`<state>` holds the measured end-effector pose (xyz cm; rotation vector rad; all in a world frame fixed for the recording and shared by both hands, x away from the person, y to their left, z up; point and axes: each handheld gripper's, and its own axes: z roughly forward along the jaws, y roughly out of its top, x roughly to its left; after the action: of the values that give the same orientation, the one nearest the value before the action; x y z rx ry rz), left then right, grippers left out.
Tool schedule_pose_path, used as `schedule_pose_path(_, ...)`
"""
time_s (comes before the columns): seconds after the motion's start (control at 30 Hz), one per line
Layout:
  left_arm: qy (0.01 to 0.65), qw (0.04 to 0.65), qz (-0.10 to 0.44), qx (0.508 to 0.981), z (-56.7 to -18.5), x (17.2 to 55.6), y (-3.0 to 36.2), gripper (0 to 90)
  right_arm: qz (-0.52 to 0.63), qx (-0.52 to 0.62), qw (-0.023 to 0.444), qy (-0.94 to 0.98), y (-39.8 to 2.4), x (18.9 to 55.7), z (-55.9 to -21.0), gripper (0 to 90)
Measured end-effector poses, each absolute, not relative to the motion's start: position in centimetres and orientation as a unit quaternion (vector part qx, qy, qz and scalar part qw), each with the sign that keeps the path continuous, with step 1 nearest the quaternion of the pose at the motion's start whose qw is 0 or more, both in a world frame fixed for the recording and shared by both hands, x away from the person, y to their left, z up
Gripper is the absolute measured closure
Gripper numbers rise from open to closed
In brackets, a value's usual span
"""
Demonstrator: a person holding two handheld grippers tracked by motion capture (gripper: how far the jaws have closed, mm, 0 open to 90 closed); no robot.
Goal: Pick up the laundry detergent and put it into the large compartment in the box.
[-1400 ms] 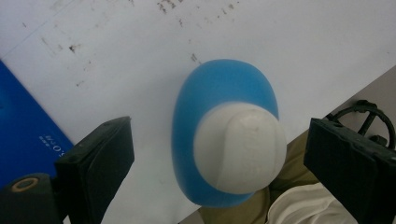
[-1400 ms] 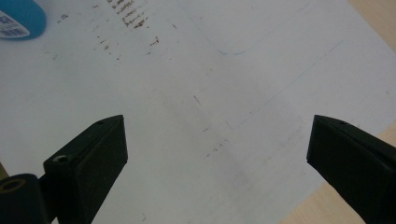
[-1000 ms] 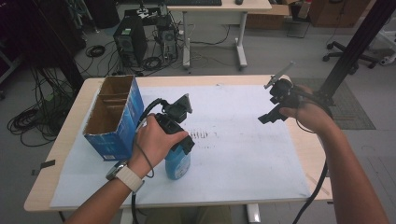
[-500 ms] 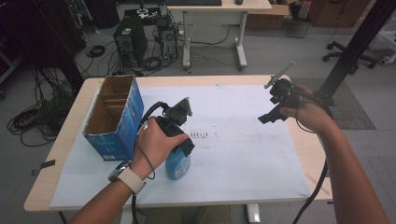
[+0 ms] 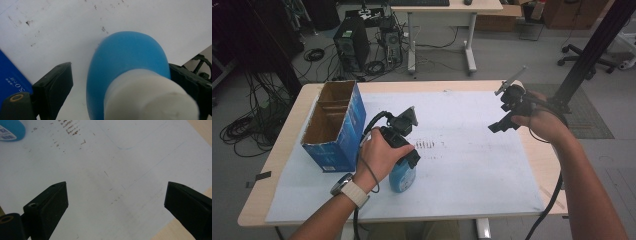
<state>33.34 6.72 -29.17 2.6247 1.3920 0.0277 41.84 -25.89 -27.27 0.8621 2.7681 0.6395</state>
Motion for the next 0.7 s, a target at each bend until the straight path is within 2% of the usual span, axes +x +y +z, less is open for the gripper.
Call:
schedule_pose_path(0.17,0.468,0.090,0.005,0.879,-29.28,33.37,6.67,15.6,0.214,0.288,0.086,0.929,-25.83,41.87,-27.28,5.3)
schedule_pose_path(0.3,0.467,0.087,0.005,0.880,-29.32,33.41,6.64,21.1,0.213,0.288,0.086,0.929,-25.90,41.87,-27.30,5.3)
schedule_pose_path(0.57,0.469,0.088,0.005,0.879,-29.47,33.47,6.62,24.5,0.214,0.290,0.086,0.929,-26.09,41.86,-27.29,5.3)
schedule_pose_path(0.7,0.468,0.085,0.004,0.880,-29.50,33.42,6.66,29.7,0.215,0.290,0.085,0.929,-26.12,41.86,-27.30,5.3)
